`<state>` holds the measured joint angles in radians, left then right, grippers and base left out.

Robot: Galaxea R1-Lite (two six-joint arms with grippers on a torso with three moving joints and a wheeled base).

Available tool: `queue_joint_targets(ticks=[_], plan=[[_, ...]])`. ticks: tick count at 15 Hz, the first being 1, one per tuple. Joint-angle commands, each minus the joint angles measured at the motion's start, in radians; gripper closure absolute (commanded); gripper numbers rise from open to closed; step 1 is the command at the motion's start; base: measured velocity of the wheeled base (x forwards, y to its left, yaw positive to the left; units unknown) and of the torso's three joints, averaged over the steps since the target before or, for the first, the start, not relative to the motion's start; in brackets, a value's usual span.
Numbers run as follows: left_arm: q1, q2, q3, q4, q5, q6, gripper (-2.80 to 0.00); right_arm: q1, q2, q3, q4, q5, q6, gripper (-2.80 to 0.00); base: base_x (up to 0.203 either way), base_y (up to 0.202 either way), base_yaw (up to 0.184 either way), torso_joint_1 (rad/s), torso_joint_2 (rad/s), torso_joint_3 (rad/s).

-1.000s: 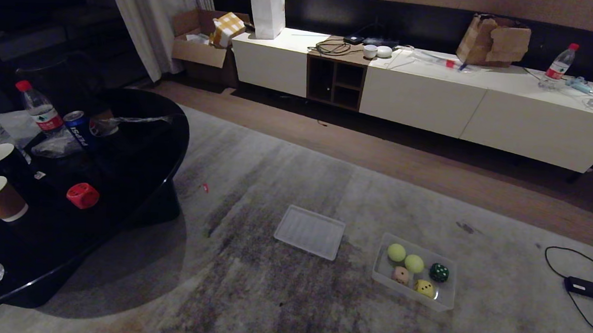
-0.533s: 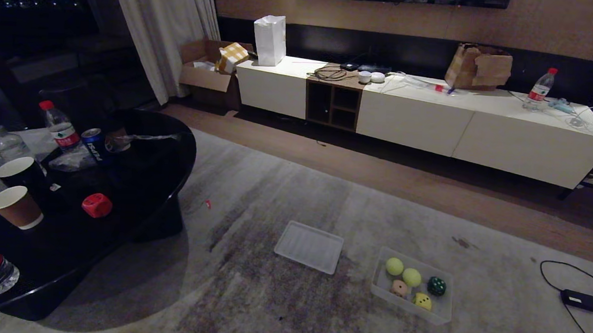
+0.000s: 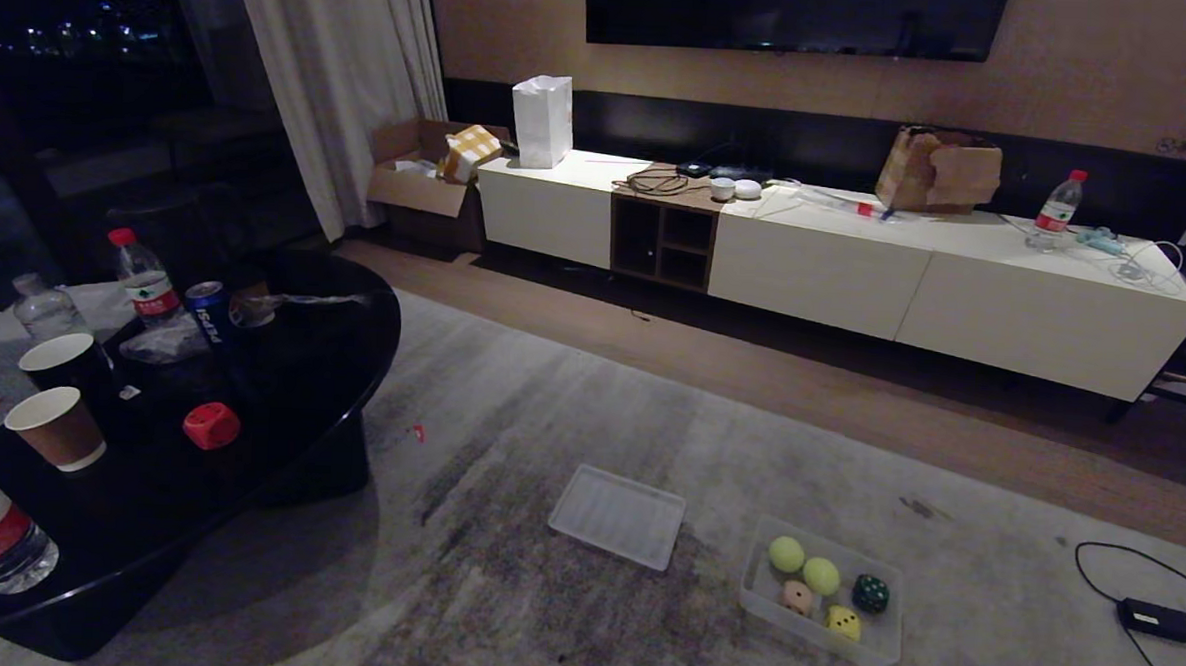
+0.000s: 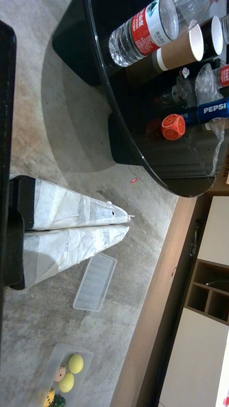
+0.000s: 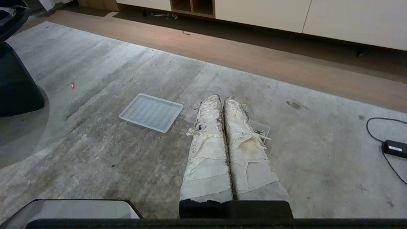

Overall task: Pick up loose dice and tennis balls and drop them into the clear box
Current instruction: Pick up toys out of the box

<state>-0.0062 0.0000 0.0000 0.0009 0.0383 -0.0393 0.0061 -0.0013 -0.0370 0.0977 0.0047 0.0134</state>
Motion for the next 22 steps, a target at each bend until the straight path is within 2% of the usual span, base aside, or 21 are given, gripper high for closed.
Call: queue_joint_targets(ticks=[1,6,10,13,15,22], plan=[[0.000,0.002,0.002,0.001,0.000,0.006,0.00,0.000,0.001,0.000,0.001,0.000,0.000,0.00,0.000,0.000,0.000,0.000,0.00,0.000],[0.000,0.002,0.002,0.001,0.000,0.021,0.00,0.000,0.002,-0.001,0.002,-0.002,0.000,0.00,0.003,0.001,0.030,0.027,-0.17,-0.182],[0.000,0.002,0.002,0.001,0.000,0.019,0.00,0.000,0.003,-0.001,0.002,0.000,0.000,0.00,0.000,-0.007,0.159,0.173,-0.48,-0.274],[0.000,0.002,0.002,0.001,-0.001,0.019,0.00,0.000,0.001,-0.001,0.002,0.000,0.000,0.00,-0.001,-0.009,0.164,0.059,-0.13,-0.079],[0.000,0.002,0.002,0.001,-0.001,0.019,0.00,0.001,0.001,-0.001,0.002,0.001,0.000,0.00,-0.002,-0.006,0.126,0.002,0.08,0.056],[0.000,0.002,0.002,0.001,0.000,0.018,0.00,0.000,0.002,-0.001,0.002,0.000,0.002,0.00,0.000,0.000,0.000,-0.112,0.39,0.267]])
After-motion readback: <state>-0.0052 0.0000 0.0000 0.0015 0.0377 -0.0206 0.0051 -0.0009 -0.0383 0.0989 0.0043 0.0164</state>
